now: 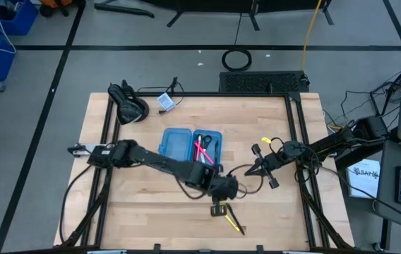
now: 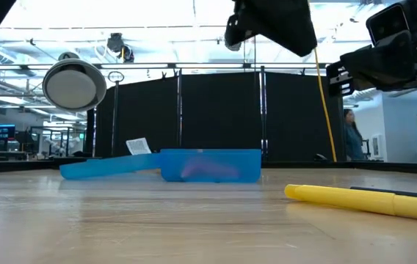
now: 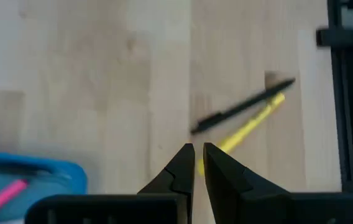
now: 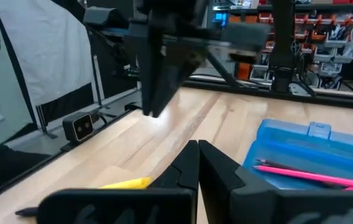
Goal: Pick & place school supplies into a supply box
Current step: Put the yellow pen into the blue supply box
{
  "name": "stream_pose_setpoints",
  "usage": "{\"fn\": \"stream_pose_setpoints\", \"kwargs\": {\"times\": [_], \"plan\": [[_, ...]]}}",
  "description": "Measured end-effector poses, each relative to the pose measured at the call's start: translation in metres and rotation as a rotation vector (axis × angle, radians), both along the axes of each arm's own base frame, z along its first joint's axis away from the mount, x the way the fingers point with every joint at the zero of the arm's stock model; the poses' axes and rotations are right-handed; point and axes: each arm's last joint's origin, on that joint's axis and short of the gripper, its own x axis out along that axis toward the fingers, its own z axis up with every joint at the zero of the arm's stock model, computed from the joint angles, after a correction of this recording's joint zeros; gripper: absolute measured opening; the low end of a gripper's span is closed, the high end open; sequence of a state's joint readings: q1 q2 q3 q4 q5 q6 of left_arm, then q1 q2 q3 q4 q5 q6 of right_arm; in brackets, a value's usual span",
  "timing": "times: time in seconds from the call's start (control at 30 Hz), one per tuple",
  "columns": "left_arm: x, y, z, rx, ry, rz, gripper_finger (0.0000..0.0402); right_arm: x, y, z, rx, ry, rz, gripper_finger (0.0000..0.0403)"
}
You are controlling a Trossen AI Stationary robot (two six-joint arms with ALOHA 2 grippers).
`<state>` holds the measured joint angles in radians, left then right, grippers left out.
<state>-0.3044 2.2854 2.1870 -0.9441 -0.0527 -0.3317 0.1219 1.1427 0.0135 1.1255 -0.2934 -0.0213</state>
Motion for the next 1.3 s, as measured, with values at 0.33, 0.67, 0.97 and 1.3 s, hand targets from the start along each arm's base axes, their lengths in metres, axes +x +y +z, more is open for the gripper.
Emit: {"fn": "stream_pose_setpoints", "kwargs": {"times": [0.33, 0.67, 0.97, 1.3], "plan": [[0.012, 0.015, -0.017, 0.165, -0.069, -0.215, 0.0037, 0.0, 0.0, -0.003, 0.032, 0.046, -0.001, 0.0], [0.007, -0.023, -0.028, 0.238, -0.156, -0.414, 0.007, 0.0, 0.0, -0.007, 0.03, 0.09, -0.002, 0.0], [-0.001, -0.034, -0.051, 0.281, -0.136, -0.548, 0.022, -0.001, 0.0, -0.008, 0.027, 0.095, -0.002, 0.0], [-0.001, -0.048, -0.073, 0.279, -0.208, -0.561, 0.027, -0.001, 0.0, -0.008, 0.026, 0.098, -0.002, 0.0]]}}
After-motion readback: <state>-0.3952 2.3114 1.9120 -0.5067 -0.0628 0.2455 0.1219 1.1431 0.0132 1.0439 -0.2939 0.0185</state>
